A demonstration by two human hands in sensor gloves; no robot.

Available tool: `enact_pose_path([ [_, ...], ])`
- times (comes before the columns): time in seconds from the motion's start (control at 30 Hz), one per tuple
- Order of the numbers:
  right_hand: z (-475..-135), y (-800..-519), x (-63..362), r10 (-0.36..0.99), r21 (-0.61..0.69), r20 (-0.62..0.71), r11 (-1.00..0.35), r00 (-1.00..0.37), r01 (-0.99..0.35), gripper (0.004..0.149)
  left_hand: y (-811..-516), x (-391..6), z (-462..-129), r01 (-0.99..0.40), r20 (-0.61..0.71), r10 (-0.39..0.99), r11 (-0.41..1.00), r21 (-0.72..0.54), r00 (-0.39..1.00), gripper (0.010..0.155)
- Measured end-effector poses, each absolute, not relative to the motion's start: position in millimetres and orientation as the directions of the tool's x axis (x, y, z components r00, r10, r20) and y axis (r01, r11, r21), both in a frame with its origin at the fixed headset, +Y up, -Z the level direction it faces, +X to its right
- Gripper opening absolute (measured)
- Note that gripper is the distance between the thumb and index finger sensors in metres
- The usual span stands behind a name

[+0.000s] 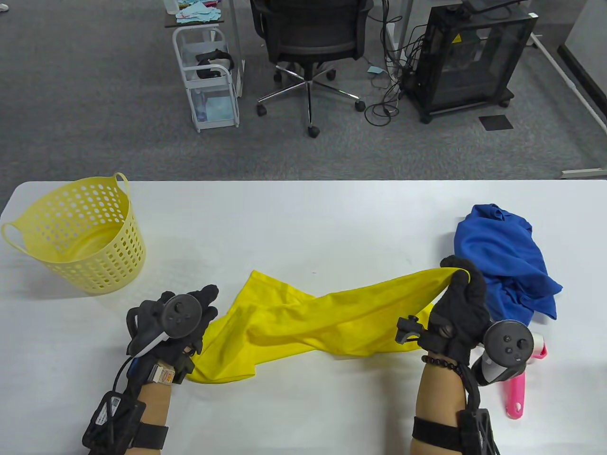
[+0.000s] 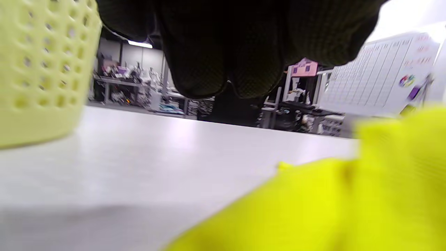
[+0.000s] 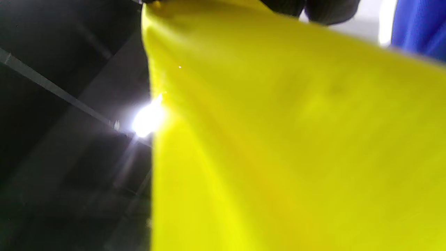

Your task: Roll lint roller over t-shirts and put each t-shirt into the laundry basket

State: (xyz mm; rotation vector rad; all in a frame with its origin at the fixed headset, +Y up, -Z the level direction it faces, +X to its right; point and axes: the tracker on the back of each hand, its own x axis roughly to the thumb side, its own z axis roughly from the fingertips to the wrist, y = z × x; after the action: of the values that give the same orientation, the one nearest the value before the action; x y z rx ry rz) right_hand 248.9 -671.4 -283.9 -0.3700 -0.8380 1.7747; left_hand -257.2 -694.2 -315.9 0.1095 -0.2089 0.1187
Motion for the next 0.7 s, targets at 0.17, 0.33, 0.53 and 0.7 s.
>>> enact_pose_path([
  [0.17,-293.7,-684.1,244.5,0.951,-0.635,0.123,-0.143,-0.282,-0.759,0.043,-708.2,-234.4,-314.3,-0.079,0.343,0.124,0.986,-0.144,0.931,0.069],
  [0.33,-296.2,-686.9,242.7,0.944,-0.601,0.133,-0.165,-0.301,-0.782,0.043,-745.4,-203.3,-313.2,0.259,0.378,-0.141,0.924,-0.282,0.915,0.102],
  [0.53,-305.5,-684.7,232.8,0.896,-0.458,0.132,-0.323,-0.423,-0.828,0.045,-750.2,-201.9,-318.8,0.155,0.302,-0.107,0.978,-0.142,0.947,0.061],
  [0.7,-304.5,-673.5,217.3,0.717,-0.506,0.105,-0.558,-0.689,-0.658,0.044,-697.7,-245.7,-314.3,-0.146,0.188,0.111,0.972,0.185,0.976,0.044],
])
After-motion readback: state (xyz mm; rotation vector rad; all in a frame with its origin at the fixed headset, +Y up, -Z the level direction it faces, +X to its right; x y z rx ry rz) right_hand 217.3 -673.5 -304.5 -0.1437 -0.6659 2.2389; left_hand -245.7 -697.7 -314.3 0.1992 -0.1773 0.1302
